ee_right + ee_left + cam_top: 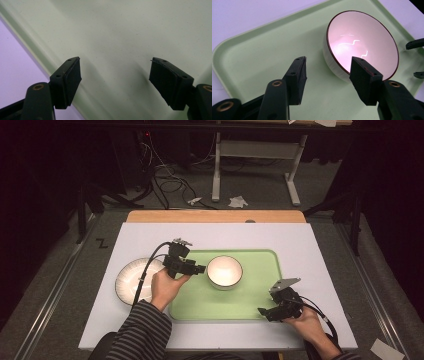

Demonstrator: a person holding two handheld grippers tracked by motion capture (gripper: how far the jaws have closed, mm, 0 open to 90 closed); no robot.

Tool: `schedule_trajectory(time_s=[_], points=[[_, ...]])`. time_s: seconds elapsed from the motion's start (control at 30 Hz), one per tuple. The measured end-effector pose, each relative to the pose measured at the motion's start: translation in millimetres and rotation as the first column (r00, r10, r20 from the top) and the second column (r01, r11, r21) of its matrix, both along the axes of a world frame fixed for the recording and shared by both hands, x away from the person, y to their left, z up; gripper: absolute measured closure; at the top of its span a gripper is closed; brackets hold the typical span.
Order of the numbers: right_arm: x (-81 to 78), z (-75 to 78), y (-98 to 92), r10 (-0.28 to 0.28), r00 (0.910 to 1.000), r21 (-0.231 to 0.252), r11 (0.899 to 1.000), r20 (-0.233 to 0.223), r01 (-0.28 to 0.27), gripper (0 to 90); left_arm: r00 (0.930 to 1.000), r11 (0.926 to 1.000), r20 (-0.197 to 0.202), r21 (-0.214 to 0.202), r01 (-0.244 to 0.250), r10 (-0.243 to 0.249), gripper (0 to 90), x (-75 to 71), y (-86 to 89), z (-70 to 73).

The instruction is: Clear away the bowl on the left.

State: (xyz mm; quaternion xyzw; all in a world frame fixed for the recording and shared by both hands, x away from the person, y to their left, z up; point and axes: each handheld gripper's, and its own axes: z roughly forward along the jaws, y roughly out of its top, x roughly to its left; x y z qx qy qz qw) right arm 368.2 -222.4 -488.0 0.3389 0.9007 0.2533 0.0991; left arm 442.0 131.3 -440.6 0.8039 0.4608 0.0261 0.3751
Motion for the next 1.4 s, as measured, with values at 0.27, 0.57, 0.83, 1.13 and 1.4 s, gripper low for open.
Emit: schedule_trajectory(time_s=[0.27,0.57,0.83,1.13,1.4], points=[[0.2,0.1,-0.1,0.003,1.0000,0.001,1.000,0.002,-0.003,26.7,1.0000,0.9999,0.002,-0.009,-0.005,0.005,47.0,-5.3,8.2,1.7],[-0.5,0.4,0.6,-0.004,1.0000,-0.005,1.000,-0.002,0.004,26.7,0.9999,0.9998,0.015,-0.019,-0.008,0.009,47.0,-13.6,17.2,7.5],[-0.1,0.4,0.2,0.000,1.0000,-0.005,1.000,0.002,0.000,26.7,0.9997,0.9996,0.018,-0.023,-0.014,0.015,46.8,-17.3,21.8,11.4],[0.0,0.3,0.1,0.001,1.0000,-0.004,1.000,0.002,-0.001,26.7,0.9998,0.9998,0.019,-0.020,-0.006,0.006,46.6,-24.0,26.3,12.8],[-0.4,0.2,0.6,-0.006,1.0000,-0.005,1.000,-0.001,0.006,26.7,0.9998,0.9997,0.017,-0.022,-0.005,0.005,46.6,-33.3,33.8,12.2]])
